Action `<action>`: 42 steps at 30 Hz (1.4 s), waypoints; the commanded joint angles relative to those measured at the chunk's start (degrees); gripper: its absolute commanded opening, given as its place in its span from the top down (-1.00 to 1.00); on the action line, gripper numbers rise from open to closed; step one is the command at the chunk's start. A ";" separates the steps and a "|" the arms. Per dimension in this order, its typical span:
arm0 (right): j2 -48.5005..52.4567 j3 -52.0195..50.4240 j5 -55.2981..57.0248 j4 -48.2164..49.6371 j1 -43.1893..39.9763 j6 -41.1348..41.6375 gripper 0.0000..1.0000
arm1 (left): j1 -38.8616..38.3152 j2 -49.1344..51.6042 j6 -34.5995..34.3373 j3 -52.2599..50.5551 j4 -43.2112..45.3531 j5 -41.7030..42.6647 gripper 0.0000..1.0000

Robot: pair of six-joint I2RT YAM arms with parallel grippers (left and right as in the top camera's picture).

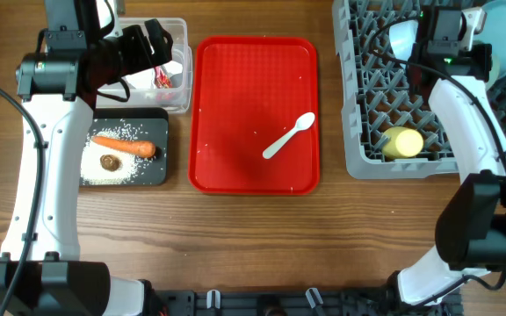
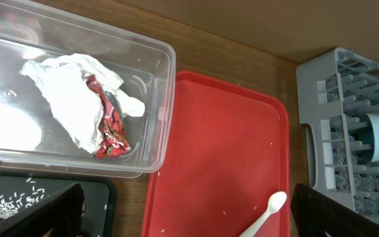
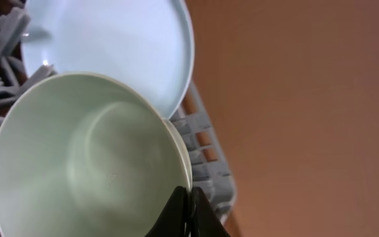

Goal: Sort waste into correct bins and load items into the dishwasher rack
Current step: 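Carry the green bowl to the rack and set it down, then grasp the white spoon on the red tray with the right gripper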

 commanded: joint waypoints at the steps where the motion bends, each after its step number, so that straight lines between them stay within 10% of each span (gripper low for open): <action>1: 0.55 0.79 4.33 1.33 2.03 -5.14 0.91 | 0.35 0.33 0.20 0.11 0.15 -0.11 -1.00; 12: 2.10 -0.92 7.89 1.88 4.26 -16.46 0.91 | 0.35 0.33 0.20 0.11 0.15 -0.11 -1.00; 33: 4.44 -7.82 10.27 0.09 12.57 -11.98 0.91 | 0.35 0.33 0.20 0.11 0.15 -0.11 -1.00; 35: 4.44 -7.82 10.27 0.52 16.17 -12.00 0.69 | 0.35 0.33 0.20 0.11 0.15 -0.11 -1.00; 39: 4.44 -7.80 10.27 2.91 20.90 -12.28 -0.65 | 0.35 0.33 0.20 0.11 0.15 -0.11 -1.00; 42: 4.42 -7.78 10.82 6.95 22.67 -13.64 -0.99 | 0.35 0.33 0.20 0.11 0.15 -0.11 -1.00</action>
